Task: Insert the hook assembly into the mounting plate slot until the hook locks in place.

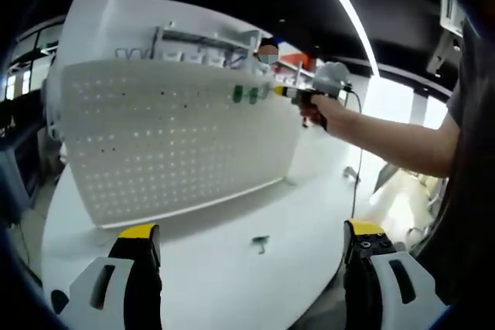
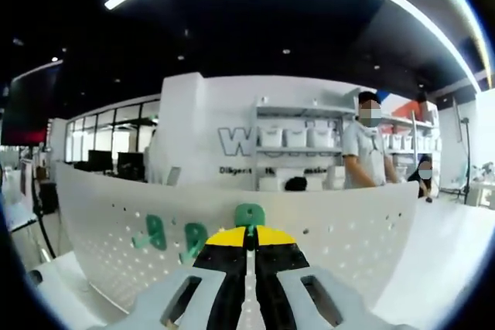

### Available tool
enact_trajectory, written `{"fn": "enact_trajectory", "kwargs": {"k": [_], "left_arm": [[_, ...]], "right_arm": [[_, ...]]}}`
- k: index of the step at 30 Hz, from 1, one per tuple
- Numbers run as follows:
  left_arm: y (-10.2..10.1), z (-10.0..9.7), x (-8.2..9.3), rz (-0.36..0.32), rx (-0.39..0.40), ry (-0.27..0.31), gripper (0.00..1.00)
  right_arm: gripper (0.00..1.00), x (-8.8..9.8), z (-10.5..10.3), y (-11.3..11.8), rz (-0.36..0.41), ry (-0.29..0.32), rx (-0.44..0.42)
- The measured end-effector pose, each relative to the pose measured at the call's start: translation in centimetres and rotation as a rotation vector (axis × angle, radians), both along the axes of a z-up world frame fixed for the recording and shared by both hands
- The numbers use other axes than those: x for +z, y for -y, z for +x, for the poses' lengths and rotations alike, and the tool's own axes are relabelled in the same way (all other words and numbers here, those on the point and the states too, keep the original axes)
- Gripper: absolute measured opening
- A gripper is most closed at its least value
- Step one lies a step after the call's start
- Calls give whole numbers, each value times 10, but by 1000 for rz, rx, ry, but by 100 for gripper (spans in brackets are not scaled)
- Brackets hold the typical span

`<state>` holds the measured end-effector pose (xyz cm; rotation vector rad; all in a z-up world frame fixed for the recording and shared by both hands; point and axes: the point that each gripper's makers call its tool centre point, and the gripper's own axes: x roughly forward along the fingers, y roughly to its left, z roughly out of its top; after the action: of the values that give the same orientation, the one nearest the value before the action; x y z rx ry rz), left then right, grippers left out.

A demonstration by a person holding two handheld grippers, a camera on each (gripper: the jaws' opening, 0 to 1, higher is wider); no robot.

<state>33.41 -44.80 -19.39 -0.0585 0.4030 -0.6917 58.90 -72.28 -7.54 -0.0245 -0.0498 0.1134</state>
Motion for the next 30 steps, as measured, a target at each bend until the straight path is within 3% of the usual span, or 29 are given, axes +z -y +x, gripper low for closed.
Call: {"fn": "enact_trajectory", "kwargs": {"k": [30], "left_arm": [[-6, 2, -1, 1, 16, -3, 100]], "right_arm": [[0, -23, 2, -1, -15, -12, 4]]}}
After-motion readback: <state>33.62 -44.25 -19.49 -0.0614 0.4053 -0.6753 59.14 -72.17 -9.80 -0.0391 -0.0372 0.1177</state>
